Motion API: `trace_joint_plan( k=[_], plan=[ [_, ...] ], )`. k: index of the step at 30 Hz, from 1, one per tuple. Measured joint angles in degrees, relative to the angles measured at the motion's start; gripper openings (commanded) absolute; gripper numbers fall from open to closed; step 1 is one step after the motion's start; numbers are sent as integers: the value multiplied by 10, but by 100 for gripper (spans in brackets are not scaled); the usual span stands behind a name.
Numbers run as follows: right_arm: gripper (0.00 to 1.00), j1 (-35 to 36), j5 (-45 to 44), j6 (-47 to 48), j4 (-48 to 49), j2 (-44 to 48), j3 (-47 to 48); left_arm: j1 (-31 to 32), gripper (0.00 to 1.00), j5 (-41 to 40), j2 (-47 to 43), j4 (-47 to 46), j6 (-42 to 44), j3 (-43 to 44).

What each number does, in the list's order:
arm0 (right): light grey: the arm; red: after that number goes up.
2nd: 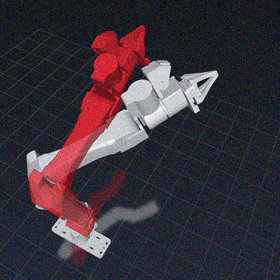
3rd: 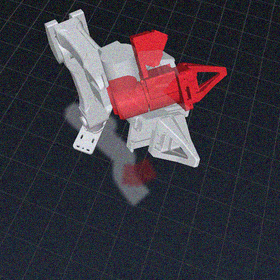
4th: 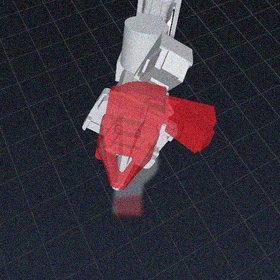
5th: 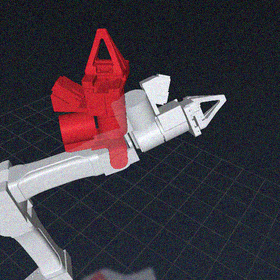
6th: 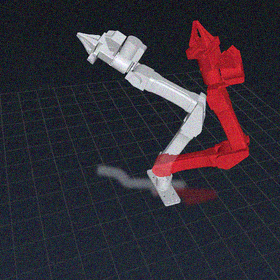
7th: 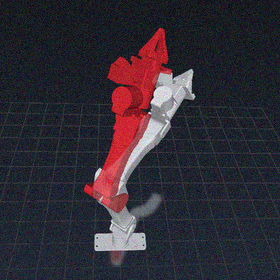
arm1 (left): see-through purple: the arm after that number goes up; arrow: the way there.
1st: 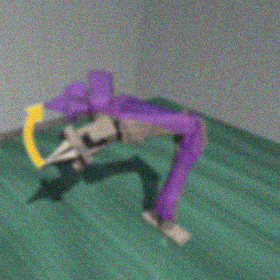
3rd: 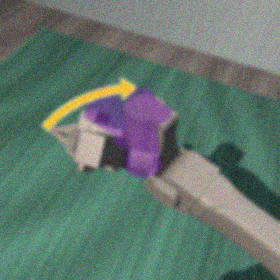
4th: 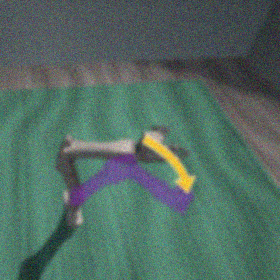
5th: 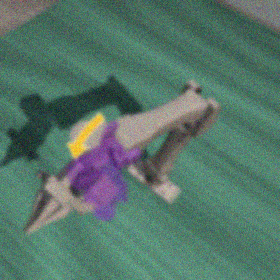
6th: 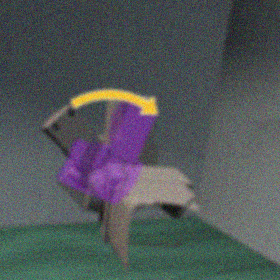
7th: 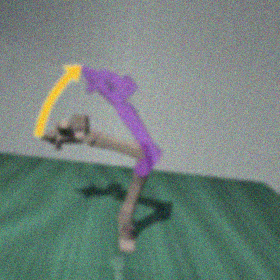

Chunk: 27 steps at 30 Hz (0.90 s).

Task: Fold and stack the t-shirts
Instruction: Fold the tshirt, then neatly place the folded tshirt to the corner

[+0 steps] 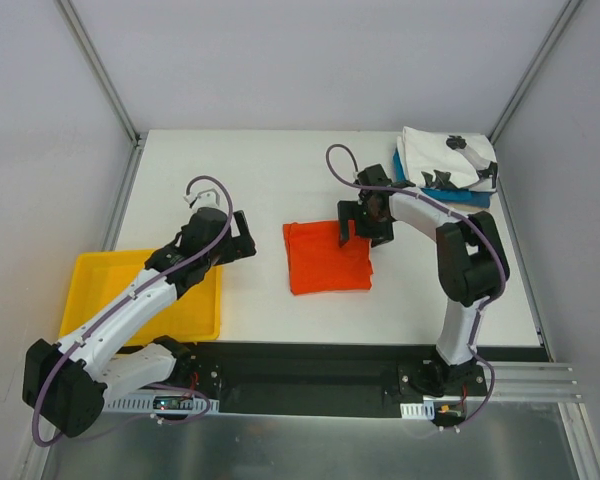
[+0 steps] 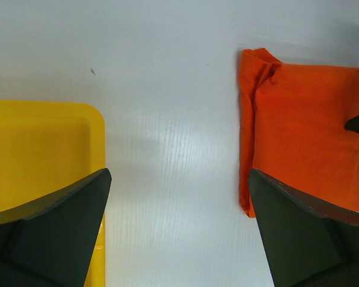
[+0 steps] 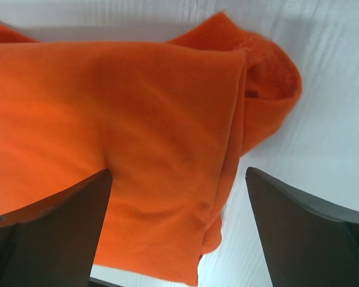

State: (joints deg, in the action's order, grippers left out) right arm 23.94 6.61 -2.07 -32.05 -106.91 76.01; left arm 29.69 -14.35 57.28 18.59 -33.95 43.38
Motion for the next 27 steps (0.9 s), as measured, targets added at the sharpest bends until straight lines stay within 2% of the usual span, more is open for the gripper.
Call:
trace_joint_plan(
  k=[3, 9, 12, 13, 15, 22, 23, 27],
  plan=[
    [95, 0, 0, 0, -2, -37, 11, 0, 99, -2, 12, 5, 0, 0],
    [77, 9, -19, -1, -18, -62, 40, 0, 99, -3, 22, 11, 0, 3],
    [63, 19, -36, 1, -32, -72, 54, 0, 99, -3, 29, 12, 0, 6],
    [55, 23, -39, 2, -33, -75, 56, 0, 99, -3, 30, 14, 0, 7],
    [49, 31, -46, 0, -36, -80, 62, 0, 99, -3, 31, 14, 1, 9],
    [3, 74, -45, -12, -25, -89, 73, 0, 99, -4, 31, 14, 1, 13],
    [1, 78, -47, -13, -22, -89, 73, 0, 99, -6, 31, 14, 1, 13],
    [1, 88, -70, -2, -14, -86, 74, 0, 99, -15, 26, 15, 1, 13]
  ],
)
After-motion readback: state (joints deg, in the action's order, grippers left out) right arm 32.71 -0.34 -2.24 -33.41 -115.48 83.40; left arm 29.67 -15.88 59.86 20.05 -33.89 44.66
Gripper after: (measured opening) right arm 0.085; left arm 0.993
